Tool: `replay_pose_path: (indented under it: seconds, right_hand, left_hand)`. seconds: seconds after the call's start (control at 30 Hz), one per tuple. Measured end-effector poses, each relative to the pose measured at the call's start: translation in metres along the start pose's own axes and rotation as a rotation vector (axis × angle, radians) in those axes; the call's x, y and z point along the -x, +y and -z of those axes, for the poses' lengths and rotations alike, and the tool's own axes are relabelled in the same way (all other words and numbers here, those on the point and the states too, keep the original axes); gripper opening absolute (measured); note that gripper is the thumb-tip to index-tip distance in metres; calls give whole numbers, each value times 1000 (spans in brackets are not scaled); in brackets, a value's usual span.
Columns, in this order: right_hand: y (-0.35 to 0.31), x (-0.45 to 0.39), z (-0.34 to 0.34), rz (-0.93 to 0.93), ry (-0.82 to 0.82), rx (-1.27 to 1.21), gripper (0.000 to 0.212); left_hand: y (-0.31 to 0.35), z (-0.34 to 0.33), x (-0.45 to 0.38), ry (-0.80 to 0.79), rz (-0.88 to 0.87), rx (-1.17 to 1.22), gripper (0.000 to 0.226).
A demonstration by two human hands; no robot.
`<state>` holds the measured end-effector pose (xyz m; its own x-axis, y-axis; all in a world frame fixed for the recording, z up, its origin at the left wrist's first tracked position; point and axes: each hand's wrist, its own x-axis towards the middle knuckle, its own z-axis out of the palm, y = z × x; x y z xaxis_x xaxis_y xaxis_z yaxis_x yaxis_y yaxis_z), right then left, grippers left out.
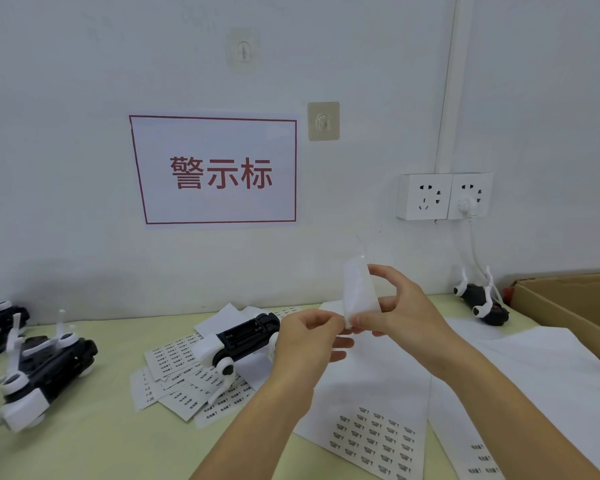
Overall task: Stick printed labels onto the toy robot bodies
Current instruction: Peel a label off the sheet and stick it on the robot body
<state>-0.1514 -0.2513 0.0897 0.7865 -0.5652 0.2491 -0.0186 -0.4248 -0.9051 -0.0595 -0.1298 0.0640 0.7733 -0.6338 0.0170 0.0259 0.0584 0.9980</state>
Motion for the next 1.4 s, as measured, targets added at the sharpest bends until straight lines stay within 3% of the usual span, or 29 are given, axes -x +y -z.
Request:
replay_pose_path:
  seconds: [0.23,0.57,0.8,1.07,1.23,1.33,1.4]
  right_hand:
    - [2,-1,2,-7,4,-16,69]
    - [4,-4,6,-44,20,-13,71]
    - [11,-7,35,-292,106,-62,54]
    - [20,-5,57,-484,235,117,39]
    - [22,-1,61,-556,326,450,36]
    - [23,-3,60,-560,322,572,34]
    - [20,-5,55,-506,311,508,32]
  left_hand:
    - [-1,1,-2,-41,-10,33,11]
    - [-4,4,-6,40,11,33,9]
    - [-4,11,-11,114,44,115,11]
    - [-3,8,-11,111,36,111,12]
    - [-3,8,-10,127,24,89,11]
    - [-3,8,-10,135,21,75,10]
    - [-4,7,-10,138,19,68,10]
